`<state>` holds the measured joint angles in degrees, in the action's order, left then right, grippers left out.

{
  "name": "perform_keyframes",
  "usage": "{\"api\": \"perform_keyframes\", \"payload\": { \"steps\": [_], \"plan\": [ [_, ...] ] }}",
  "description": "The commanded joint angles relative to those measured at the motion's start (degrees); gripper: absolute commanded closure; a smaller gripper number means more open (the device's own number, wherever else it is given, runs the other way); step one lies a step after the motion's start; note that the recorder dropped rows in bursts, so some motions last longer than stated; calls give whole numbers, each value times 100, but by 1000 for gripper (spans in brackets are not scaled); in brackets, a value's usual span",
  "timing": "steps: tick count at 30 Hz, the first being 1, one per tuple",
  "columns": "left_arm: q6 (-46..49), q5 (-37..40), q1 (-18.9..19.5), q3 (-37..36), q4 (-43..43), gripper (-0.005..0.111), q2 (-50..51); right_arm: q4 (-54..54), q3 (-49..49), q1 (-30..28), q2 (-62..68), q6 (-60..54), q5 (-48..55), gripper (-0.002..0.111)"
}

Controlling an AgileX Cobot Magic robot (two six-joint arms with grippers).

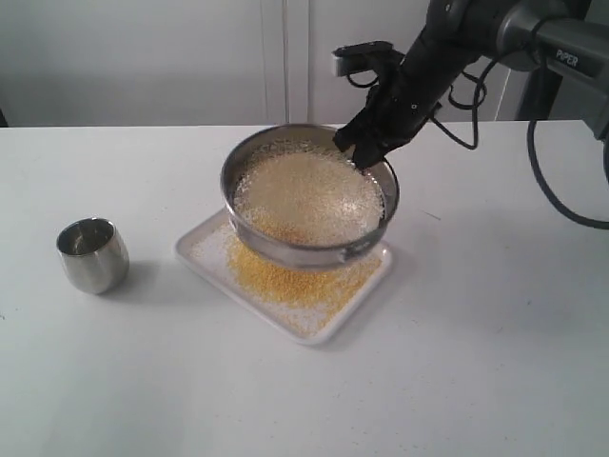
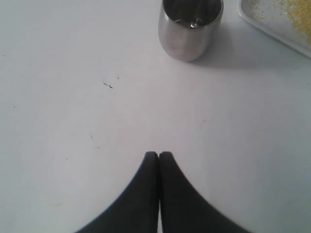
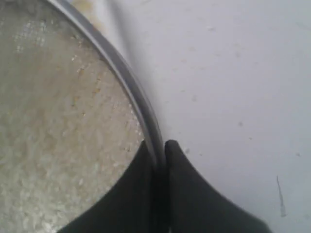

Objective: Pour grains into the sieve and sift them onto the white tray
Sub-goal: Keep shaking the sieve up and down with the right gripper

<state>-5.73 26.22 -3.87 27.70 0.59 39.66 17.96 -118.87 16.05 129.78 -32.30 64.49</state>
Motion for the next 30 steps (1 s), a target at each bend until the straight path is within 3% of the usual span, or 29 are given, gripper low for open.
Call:
{"api": "perform_keyframes", "payload": {
  "steps": [1,2,3,4,5,8,9,11,12,14,16,18,19,20,23,24,26,27,28,30],
  "plan": [
    [-31,34,23,-22,61,107,-33,-531,-30,44,-108,2095,-395,108],
    [-31,34,23,-22,61,107,-33,-170,-30,44,-78,1813,-281,108],
    [-31,34,23,-22,61,107,-33,210,-30,62,-65,851,30,108],
    [-31,34,23,-22,61,107,-33,188,-30,109,-65,-432,363,108],
    [-31,34,23,-22,61,107,-33,-202,-30,110,-65,-590,420,108],
    [-31,34,23,-22,61,107,-33,-792,-30,27,-41,2535,-414,108],
    [-31,34,23,-22,61,107,-33,-301,-30,27,-28,2307,-356,108],
    [-31,34,23,-22,61,107,-33,819,-30,113,-28,-414,361,108],
    [-31,34,23,-22,61,107,-33,582,-30,147,-46,-1156,548,108],
    [-31,34,23,-22,61,107,-33,-616,-30,123,-70,735,-280,108],
    [-31,34,23,-22,61,107,-33,-677,-30,40,-56,2417,-610,108],
    [-31,34,23,-22,61,107,-33,444,-30,87,-42,526,-48,108],
    [-31,34,23,-22,61,107,-33,515,-30,159,-54,-1031,475,108],
    [-31,34,23,-22,61,107,-33,52,-30,161,-65,-1303,548,108],
    [-31,34,23,-22,61,107,-33,-963,-30,-17,-50,2073,-331,108],
    [-31,34,23,-22,61,107,-33,-462,-30,-28,-41,1766,-223,108],
    [-31,34,23,-22,61,107,-33,813,-30,26,-41,-461,466,108],
    [-31,34,23,-22,61,107,-33,848,-30,61,-53,-1302,548,108],
    [-31,34,23,-22,61,107,-33,652,-30,61,-62,-1092,521,108],
    [-31,34,23,-22,61,107,-33,150,-30,-75,-49,1100,-604,108]
  ]
}}
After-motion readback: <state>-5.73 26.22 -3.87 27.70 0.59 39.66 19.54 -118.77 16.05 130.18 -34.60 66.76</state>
